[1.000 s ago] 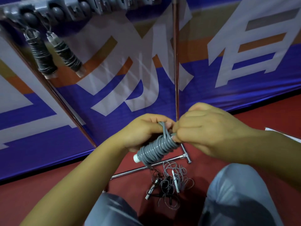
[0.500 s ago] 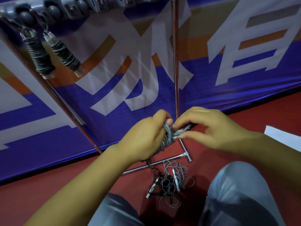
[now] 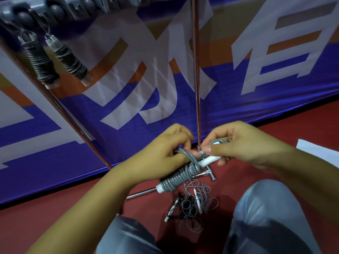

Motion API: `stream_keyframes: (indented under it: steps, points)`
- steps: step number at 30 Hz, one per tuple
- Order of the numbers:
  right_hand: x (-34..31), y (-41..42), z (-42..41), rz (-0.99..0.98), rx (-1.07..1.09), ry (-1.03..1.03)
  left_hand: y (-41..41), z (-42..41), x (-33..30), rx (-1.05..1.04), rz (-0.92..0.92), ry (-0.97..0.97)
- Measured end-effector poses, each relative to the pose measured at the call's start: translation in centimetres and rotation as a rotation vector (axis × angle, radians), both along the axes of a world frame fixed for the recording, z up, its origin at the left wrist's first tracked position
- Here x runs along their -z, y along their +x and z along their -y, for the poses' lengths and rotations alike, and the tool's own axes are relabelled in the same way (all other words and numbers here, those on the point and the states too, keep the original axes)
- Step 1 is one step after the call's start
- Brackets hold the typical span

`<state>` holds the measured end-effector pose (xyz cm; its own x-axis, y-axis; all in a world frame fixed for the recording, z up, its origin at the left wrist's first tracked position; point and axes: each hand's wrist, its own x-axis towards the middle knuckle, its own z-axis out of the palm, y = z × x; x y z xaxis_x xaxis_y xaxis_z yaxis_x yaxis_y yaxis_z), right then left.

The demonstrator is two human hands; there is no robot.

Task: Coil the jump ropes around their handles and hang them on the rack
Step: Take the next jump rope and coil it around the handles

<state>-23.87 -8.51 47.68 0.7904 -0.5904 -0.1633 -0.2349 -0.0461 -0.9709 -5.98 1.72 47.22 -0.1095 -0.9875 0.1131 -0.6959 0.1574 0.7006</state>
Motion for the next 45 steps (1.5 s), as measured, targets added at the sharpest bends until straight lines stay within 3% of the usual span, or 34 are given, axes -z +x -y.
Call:
stream_keyframes:
  steps: [3, 7, 12, 20, 30, 37, 45]
  points:
    - [-0.2, -0.5, 0.1, -0.075, -0.085, -0.079, 0.9, -0.5, -0.7, 0.157, 0.034, 0.125]
    - [-0.5, -0.6, -0.3, -0.13, -0.184, -0.14, 1.0, -0.8, -1.2, 0.26, -0.087, 0.244]
    - [-1.2, -0.4, -0.2, -0.131, -0.193, -0.215, 0.6, -0.7, -1.0, 0.19, -0.414, 0.289]
    - [-2.9, -1.5, -0.7, -0.044, -0.285, -0.268, -0.2, -0.8, -0.9, 0.126, -0.656, 0.21]
    - [-3.4, -1.8, -0.5, -0.04, -0.266, -0.33, -1.0, -0.9, -0.6, 0.013, -0.808, 0.188]
    - [-3.0, -1.3, -1.7, -0.151, -0.295, -0.485, -1.6, -0.9, -0.2, -0.06, -0.922, 0.181]
    - [-2.1, -1.1, -1.9, -0.147, -0.234, -0.495, -2.5, -1.2, -0.6, -0.196, -0.814, 0.055]
